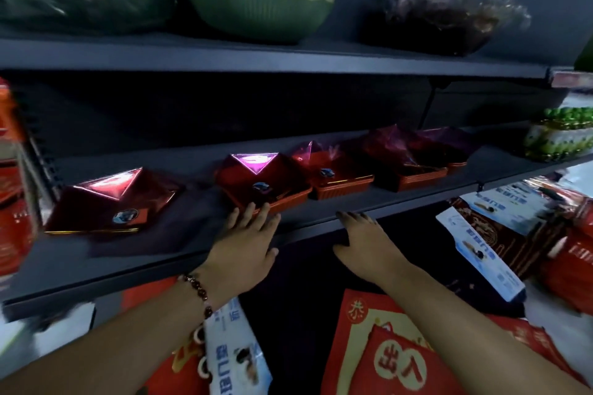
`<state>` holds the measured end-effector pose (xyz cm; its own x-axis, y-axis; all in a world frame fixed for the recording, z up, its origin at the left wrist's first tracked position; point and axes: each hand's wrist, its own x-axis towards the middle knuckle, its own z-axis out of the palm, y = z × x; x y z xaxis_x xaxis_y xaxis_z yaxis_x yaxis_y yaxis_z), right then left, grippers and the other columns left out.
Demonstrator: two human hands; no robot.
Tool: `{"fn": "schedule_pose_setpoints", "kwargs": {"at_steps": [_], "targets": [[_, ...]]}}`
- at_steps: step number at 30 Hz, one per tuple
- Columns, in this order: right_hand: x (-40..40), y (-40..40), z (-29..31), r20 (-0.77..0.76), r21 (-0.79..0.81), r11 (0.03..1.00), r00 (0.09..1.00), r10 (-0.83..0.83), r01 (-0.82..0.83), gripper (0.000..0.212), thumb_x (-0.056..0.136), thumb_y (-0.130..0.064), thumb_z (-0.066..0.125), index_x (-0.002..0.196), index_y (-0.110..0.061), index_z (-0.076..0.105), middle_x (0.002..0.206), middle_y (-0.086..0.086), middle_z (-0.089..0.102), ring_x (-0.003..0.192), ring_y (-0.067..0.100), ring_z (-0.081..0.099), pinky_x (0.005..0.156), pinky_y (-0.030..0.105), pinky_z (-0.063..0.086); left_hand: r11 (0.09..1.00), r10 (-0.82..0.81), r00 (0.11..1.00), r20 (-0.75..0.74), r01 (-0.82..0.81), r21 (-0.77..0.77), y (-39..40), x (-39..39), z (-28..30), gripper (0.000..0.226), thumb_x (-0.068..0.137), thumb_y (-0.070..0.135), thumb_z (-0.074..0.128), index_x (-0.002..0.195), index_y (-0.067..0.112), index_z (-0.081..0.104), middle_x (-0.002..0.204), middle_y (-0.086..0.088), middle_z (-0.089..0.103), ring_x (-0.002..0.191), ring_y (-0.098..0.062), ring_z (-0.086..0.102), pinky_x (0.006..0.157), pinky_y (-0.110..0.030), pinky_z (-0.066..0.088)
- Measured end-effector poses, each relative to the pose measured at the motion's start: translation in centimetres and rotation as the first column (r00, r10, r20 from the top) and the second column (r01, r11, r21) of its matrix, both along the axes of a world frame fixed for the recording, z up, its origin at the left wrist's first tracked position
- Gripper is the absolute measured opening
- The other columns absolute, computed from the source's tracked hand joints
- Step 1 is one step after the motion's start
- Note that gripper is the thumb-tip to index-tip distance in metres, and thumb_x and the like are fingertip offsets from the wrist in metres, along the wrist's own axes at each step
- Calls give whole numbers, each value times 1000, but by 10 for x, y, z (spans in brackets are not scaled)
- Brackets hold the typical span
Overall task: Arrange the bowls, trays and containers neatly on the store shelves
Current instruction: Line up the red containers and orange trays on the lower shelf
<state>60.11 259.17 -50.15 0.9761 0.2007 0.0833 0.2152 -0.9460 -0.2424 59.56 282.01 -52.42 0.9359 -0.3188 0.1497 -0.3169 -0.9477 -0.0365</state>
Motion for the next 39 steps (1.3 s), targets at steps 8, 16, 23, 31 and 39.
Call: {"fn": "schedule_pose_setpoints", "kwargs": {"at_steps": [8,16,23,31,39], "targets": [[6,-56,20,75,174,979,990,-123,108,61,83,-27,55,141,-17,40,131,4,52,123,25,44,105,44,38,991,-114,991,68,118,-65,-58,12,34,65,100,43,34,154,22,5,162,-2,-2,148,-23,-5,120,-42,-4],[111,-134,27,21,304,886,927,-375,351,39,82,-17,54,121,-14,52,114,9,58,105,31,56,86,37,46,978,-160,985,59,166,-127,-110,70,29,64,100,40,36,154,23,6,162,-1,-2,148,-21,-6,120,-42,-3],[216,-181,-4,112,101,911,905,-410,400,92,75,-29,74,150,-21,21,151,2,37,136,29,37,112,45,34,952,-283,948,147,296,-76,-178,149,37,63,99,38,41,153,23,12,162,-3,4,148,-23,-1,120,-42,-2],[242,-204,5,410,-89,943,874,-259,321,21,93,-30,54,99,-14,66,98,5,68,89,23,64,76,30,39,917,-382,904,191,397,-44,-247,210,40,61,99,37,41,153,22,17,162,-4,9,148,-23,1,120,-43,1],[233,-227,12,499,108,983,847,-182,148,27,93,-17,55,118,-16,65,114,5,66,99,23,65,81,34,54,913,-334,912,237,376,-160,-239,229,48,60,99,37,43,153,25,18,161,-1,11,148,-19,5,120,-36,2]]}}
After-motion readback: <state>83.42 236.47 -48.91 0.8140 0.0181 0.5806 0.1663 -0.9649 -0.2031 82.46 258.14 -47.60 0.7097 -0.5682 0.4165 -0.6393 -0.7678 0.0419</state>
